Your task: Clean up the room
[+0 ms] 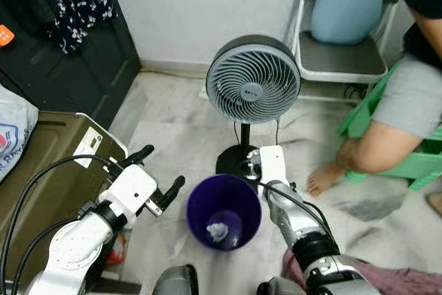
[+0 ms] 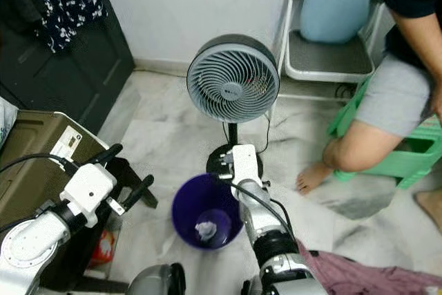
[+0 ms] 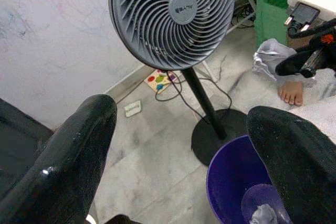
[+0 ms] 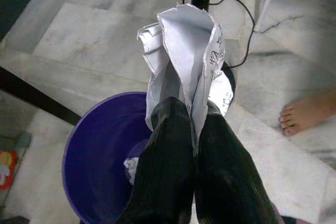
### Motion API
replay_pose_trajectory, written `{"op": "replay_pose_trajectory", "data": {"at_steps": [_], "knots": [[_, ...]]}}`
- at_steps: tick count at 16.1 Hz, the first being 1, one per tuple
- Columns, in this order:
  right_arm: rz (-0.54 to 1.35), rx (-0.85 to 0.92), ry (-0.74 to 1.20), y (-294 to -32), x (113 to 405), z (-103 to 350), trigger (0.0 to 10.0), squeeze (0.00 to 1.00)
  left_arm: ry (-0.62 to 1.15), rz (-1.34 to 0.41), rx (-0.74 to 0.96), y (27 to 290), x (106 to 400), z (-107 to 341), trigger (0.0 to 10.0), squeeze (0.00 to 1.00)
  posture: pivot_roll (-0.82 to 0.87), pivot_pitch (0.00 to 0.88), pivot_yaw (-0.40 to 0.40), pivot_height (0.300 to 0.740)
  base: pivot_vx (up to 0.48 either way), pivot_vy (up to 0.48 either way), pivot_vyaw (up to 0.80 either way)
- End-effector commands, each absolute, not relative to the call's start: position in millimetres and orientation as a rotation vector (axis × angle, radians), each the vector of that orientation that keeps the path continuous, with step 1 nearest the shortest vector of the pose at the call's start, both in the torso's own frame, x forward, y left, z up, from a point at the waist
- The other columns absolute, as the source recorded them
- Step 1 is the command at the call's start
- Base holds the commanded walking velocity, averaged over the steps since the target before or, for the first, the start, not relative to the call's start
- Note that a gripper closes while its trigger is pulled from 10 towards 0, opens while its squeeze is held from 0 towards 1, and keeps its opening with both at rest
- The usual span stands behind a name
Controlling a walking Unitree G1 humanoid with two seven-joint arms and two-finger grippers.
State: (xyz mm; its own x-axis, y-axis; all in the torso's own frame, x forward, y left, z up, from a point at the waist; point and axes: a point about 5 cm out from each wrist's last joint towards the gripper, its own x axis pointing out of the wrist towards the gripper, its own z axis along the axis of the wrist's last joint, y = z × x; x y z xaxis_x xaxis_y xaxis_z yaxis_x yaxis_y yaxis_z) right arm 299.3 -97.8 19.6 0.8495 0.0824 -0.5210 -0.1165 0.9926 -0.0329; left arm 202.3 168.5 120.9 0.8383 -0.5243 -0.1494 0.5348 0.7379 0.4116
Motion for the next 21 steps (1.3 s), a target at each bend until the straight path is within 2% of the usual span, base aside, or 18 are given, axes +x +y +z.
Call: {"op": "replay_pose_trajectory", "data": {"at_steps": [1, 6, 7, 8, 9, 12, 17, 18, 19, 21], "knots": [[0.109, -0.058, 0.535, -92, 303, 22, 10.0, 0.0, 0.034, -0.588, 0.474, 172, 199, 124, 10.0, 0.0, 0.11, 0.182, 0.107, 0.74, 0.0, 0.0, 0.0], [0.124, -0.066, 0.512, -78, 311, 25, 10.0, 0.0, 0.05, -0.631, 0.493, 171, 198, 130, 10.0, 0.0, 0.14, 0.222, 0.142, 0.74, 0.0, 0.0, 0.0], [0.135, -0.056, 0.494, -75, 313, 28, 10.0, 0.15, 0.049, -0.629, 0.499, 173, 199, 133, 10.0, 0.0, 0.15, 0.213, 0.144, 0.74, 0.0, 0.0, 0.0], [0.137, -0.053, 0.49, -73, 313, 28, 10.0, 0.15, 0.049, -0.628, 0.501, 173, 199, 134, 10.0, 0.0, 0.15, 0.214, 0.145, 0.74, 0.0, 0.0, 0.0], [0.149, -0.036, 0.481, -69, 313, 29, 10.0, 0.22, 0.05, -0.625, 0.504, 174, 198, 135, 10.0, 0.0, 0.16, 0.213, 0.148, 0.74, 0.0, 0.0, 0.0], [0.198, 0.016, 0.423, -52, 316, 37, 10.0, 0.2, 0.057, -0.608, 0.517, 177, 194, 136, 10.0, 0.0, 0.18, 0.206, 0.156, 0.74, 0.0, 0.0, 0.0], [0.208, 0.059, 0.381, -45, 321, 46, 10.0, 0.18, 0.058, -0.595, 0.54, 183, 195, 139, 10.0, 0.0, 0.19, 0.198, 0.165, 0.74, 0.0, 0.0, 0.0], [0.207, 0.069, 0.373, -45, 323, 48, 10.0, 0.76, 0.058, -0.594, 0.543, 183, 196, 140, 10.0, 0.0, 0.19, 0.196, 0.167, 0.74, 0.0, 0.0, 0.0], [0.204, 0.079, 0.367, -46, 324, 49, 10.0, 1.0, 0.059, -0.595, 0.545, 183, 196, 140, 10.0, 0.0, 0.2, 0.195, 0.169, 0.74, 0.0, 0.0, 0.0], [0.195, 0.085, 0.359, -49, 325, 49, 10.0, 1.0, 0.059, -0.6, 0.55, 182, 195, 140, 10.0, 0.0, 0.2, 0.191, 0.171, 0.74, 0.0, 0.0, 0.0]]}}
